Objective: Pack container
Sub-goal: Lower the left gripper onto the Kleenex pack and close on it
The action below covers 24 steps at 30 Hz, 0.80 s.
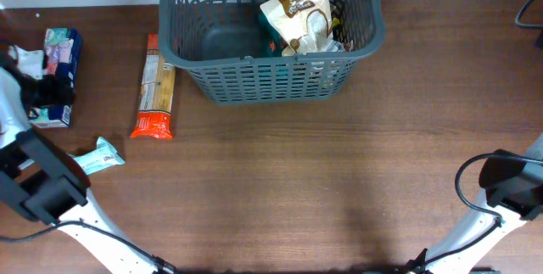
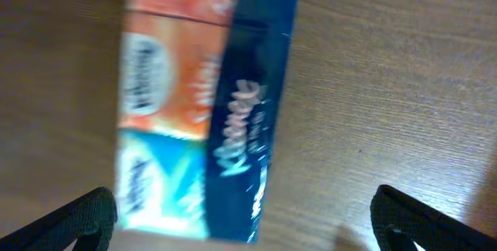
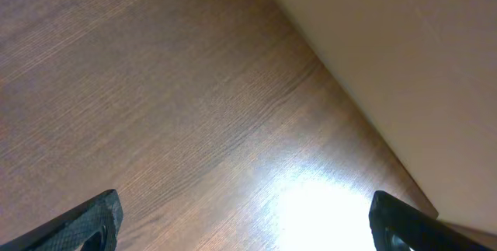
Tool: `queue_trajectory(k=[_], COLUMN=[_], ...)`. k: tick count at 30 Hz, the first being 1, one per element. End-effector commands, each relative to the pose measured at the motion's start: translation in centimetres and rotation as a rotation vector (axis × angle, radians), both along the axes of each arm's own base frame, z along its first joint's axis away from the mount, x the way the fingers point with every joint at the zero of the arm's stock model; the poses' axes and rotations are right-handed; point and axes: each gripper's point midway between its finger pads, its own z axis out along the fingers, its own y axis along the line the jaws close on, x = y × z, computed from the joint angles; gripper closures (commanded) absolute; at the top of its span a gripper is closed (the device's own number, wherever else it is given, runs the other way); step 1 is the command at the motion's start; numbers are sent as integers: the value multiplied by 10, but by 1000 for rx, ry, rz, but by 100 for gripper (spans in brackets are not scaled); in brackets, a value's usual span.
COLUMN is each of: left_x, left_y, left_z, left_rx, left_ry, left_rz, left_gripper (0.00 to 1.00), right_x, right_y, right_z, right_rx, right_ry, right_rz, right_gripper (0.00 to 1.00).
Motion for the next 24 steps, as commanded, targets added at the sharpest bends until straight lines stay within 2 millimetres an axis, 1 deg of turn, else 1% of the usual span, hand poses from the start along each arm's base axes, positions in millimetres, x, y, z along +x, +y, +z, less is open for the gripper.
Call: queue_trajectory(k=[1, 5, 7, 12, 17, 20, 24], left_x=[-1, -3, -4, -9, -11, -14, -14], left_y=[1, 2, 4, 14, 16, 21, 22], left_z=[-11, -23, -25, -25, -25, -25, -24], left_rx=[2, -4, -2, 49, 62, 95, 100], left_ry=[26, 50, 54, 85, 96, 120, 118], left_rz=[-22, -18, -14, 3, 7, 17, 13], left_gripper=[1, 0, 0, 0, 0, 0, 0], right_x=[-1, -1, -1, -1, -1, -1, -1], right_y=[-2, -2, -2, -2, -2, -2, -2], right_z=[-2, -2, -2, -2, -2, -2, -2], right_rx=[-5, -5, -5, -5, -5, -5, -5], right_ry=[7, 7, 7, 7, 7, 7, 7], right_rz=[-17, -17, -17, -17, -17, -17, -17], right_gripper=[1, 1, 1, 1, 1, 1, 1])
